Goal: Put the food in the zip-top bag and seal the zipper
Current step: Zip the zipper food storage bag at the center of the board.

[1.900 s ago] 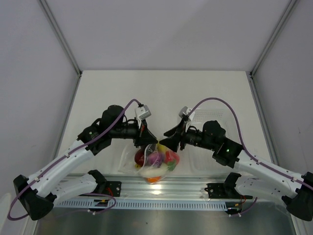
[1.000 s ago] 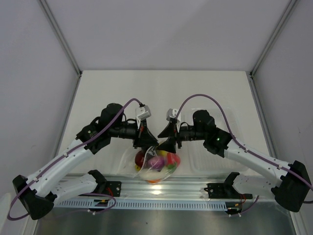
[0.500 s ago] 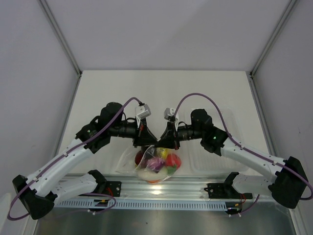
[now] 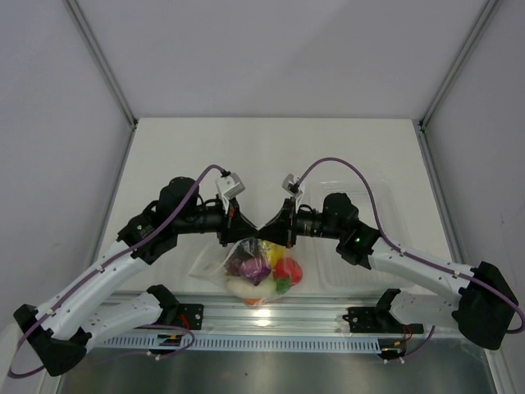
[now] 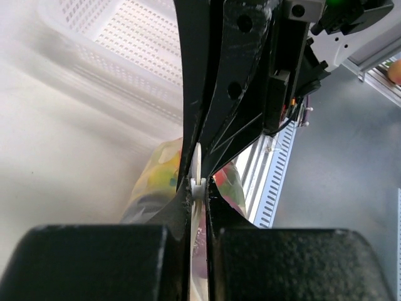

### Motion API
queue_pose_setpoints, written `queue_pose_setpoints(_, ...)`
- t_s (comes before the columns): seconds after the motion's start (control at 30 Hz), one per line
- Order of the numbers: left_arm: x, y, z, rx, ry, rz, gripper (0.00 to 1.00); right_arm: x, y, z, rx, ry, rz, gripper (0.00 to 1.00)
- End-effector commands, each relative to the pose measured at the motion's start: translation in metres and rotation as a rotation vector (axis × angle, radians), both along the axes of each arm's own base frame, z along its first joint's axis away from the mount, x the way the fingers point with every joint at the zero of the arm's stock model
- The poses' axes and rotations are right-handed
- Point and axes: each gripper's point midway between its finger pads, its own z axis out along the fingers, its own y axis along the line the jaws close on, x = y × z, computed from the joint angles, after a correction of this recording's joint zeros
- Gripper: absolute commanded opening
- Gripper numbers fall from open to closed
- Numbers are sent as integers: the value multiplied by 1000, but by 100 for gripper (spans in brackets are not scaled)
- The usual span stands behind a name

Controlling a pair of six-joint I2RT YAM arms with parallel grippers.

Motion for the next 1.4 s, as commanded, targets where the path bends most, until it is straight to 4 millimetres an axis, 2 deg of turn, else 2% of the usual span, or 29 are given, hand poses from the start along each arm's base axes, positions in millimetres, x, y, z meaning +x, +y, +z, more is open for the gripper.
queue_pose_setpoints(0.0,-9,9,-14,34,76,34,1,25,-8,55,192,-29,-156,0)
queue_pose_setpoints(0.07,-12,11,-17,38,88,37,0,27,-10,56,200,-17,-178,0)
queue_pose_setpoints(0.33,-27,23,-5,7,84,42,0,38,-15,50,185,21,-249,0)
queue_pose_setpoints(0.63,-33,32,-7,30,59,37,1,34,-18,46,154,7,-234,0)
queue_pose_setpoints(0.7,-33,32,-8,35,53,30,1,31,-19,50,134,-36,-215,0)
queue_pose_setpoints(0.77,-33,31,-4,25,43,25,1,28,-21,42,73,-56,-204,0)
queue_pose_setpoints(0.8,-33,30,-5,28,43,19,1,28,-23,45,60,-105,-201,5)
queue_pose_setpoints(0.87,-32,28,0,23,34,9,1,22,-25,36,10,-135,-166,18)
queue_pose_setpoints(0.9,-32,28,-2,27,40,7,1,16,-26,37,2,-155,-133,30)
queue_pose_setpoints(1.0,-32,26,5,16,25,-6,1,2,-27,35,-35,-207,-47,46)
queue_pose_setpoints(1.17,-34,16,28,-48,4,-50,1,-11,-27,40,-81,-281,26,56)
queue_pose_setpoints(1.27,-35,11,38,-64,7,-81,1,-18,-28,51,-93,-333,63,55)
queue_pose_setpoints(1.3,-37,10,40,-72,10,-100,1,-22,-29,47,-125,-326,74,55)
queue_pose_setpoints(1.33,-38,8,44,-83,6,-111,1,-22,-29,55,-124,-355,76,54)
queue_pose_setpoints(1.37,-39,7,45,-86,6,-120,1,-24,-32,50,-163,-343,80,53)
